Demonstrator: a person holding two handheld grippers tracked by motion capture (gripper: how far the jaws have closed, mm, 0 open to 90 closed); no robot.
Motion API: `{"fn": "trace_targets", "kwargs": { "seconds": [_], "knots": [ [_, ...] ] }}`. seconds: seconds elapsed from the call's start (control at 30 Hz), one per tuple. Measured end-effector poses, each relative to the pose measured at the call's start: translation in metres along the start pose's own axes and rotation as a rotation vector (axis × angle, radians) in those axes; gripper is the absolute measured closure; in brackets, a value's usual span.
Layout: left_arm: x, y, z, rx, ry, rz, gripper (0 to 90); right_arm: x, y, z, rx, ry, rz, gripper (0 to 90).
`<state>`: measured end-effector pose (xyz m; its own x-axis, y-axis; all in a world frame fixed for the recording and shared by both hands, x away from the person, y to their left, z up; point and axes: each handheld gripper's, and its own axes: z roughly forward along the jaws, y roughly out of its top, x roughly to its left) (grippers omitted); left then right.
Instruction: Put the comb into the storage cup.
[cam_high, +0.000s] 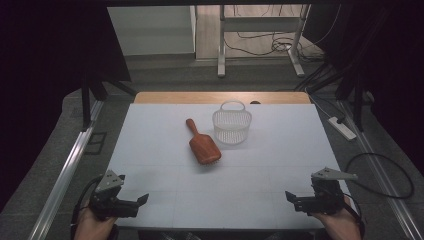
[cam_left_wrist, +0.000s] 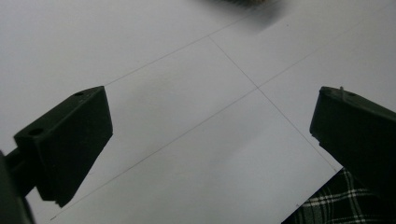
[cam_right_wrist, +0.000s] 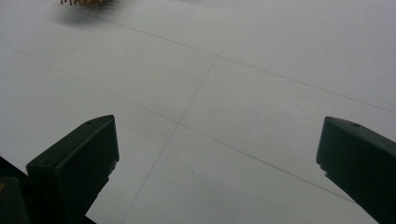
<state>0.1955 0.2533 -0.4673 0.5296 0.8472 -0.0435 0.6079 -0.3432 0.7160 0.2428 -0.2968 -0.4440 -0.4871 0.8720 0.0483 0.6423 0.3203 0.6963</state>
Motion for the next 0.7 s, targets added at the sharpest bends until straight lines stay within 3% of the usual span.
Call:
{"fn": "trace_targets", "kwargs": {
  "seconds": [0.7],
  "knots": [
    [0.0032,0.0000,0.0006,0.009,-0.022,-0.023,0.0,0.0023,-0.0002,-0.0004,-0.006,-0.011,-0.017,0.0]
  ]
}}
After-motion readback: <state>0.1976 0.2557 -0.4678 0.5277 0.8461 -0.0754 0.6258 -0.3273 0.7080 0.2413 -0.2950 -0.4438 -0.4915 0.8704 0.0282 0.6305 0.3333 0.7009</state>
